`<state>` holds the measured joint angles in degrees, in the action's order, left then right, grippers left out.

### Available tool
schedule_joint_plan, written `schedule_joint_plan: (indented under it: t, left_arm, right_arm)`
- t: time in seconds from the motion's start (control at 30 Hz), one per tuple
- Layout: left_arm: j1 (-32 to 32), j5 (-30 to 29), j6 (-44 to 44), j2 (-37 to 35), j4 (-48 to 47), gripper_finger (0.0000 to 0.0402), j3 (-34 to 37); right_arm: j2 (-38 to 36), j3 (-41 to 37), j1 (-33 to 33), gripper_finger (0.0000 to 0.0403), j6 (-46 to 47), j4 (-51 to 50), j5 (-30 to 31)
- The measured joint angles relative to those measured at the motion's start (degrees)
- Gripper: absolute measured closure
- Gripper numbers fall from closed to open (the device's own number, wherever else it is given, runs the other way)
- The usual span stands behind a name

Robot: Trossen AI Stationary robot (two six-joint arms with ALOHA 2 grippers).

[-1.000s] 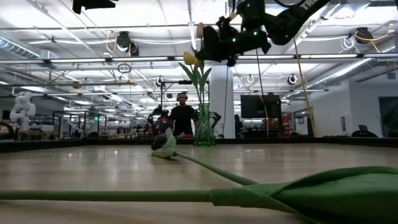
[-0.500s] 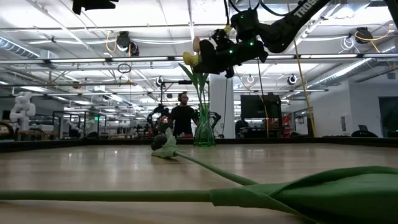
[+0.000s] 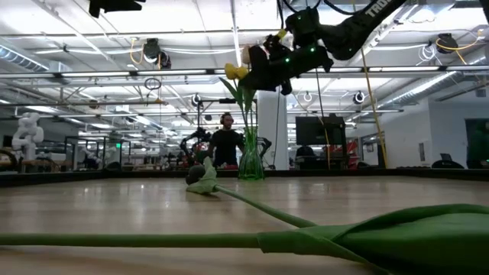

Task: Sort flowers into vase by color
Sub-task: Put the top light yellow flower into the green vase, then put the left black flower into the transparent vase

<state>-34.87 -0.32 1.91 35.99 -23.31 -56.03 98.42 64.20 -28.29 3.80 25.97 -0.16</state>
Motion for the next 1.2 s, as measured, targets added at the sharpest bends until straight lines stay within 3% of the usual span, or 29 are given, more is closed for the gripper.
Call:
schedule_joint_plan:
  t: [0.17,0.4,0.6,0.8,1.07,1.2]
  left_arm:
    - [0.0,0.0,0.0,0.0,0.02,0.0226,0.0]
    - [0.02,-2.73,0.04,0.02,0.02,0.0226,0.0]
    - [0.02,-5.92,-3.58,0.03,-0.13,0.0226,0.0]
    - [0.61,-0.23,-16.82,0.84,-4.58,0.0226,0.0]
    - [9.21,1.25,-25.09,2.8,-2.16,0.0226,0.0]
    - [15.37,-1.36,-25.42,4.62,2.43,0.0226,0.0]
  right_arm:
    - [-5.09,0.0,-0.33,0.0224,-1.54,-6.73,1.2]
    - [-15.1,0.0,-0.25,0.0204,-1.87,-22.0,10.3]
    - [-21.7,0.0,-0.04,0.0215,11.67,-35.78,10.58]
    - [-25.41,0.0,0.87,0.0237,27.62,-54.63,10.19]
    - [-26.5,0.0,6.73,0.0268,35.72,-77.45,9.01]
    - [-26.46,0.0,11.15,0.0275,37.81,-83.96,9.33]
